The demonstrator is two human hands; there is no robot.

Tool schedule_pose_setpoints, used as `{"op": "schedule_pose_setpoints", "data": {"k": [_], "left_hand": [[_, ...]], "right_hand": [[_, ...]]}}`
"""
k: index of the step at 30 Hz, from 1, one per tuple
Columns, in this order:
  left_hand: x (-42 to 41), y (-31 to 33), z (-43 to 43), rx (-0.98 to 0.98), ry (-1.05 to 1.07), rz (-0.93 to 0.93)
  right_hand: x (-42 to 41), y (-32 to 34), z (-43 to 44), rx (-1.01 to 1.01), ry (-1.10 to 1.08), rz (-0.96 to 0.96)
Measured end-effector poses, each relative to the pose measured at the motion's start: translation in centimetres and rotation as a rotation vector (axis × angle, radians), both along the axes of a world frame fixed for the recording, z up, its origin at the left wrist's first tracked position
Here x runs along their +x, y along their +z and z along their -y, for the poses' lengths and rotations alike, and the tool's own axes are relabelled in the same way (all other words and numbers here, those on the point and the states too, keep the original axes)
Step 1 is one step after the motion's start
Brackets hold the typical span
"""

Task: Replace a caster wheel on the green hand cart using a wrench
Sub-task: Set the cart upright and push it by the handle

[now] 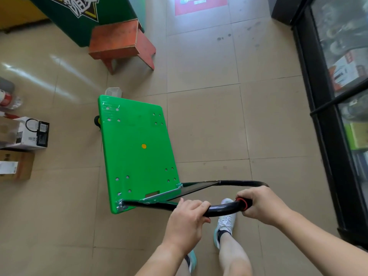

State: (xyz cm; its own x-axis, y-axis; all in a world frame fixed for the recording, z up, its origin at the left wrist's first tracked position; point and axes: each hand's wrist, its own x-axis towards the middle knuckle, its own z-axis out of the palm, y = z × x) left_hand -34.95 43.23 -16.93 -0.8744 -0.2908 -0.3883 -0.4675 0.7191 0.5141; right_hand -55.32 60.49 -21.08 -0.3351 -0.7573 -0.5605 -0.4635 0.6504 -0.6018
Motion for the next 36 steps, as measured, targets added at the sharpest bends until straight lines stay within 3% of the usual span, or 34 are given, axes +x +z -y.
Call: {"op": "schedule_pose_setpoints", "data": {"k": [5, 14, 17, 27, 32, 36], "left_hand": [[2.1, 0.9, 0.6, 0.015, 0.032, -0.083], [7.7, 4.6, 3.0, -0.006, -0.225, 0.048], [10.6, 5.9, 4.8, 0.0, -0.158, 0.01], [21.2, 8.3, 11.8, -0.01, 0.063, -0.02], [24.6, 8.2, 12.6, -0.158, 0.306, -0.054], [27.5, 8.3, 13.7, -0.118, 0.346, -0.056]], "right_hand": [[1.6, 0.9, 0.7, -0.012, 0.039, -0.042], [11.3, 5.6, 3.9, -0.146, 0.129, -0.178], [14.7, 7.3, 5.8, -0.235, 0.058, -0.156], [17.8, 8.3, 9.9, -0.051, 0.101, -0.116], [19.1, 7.5, 12.5, -0.11, 0.077, -0.069], [20.3, 7.2, 13.5, -0.122, 0.13, -0.075]]}}
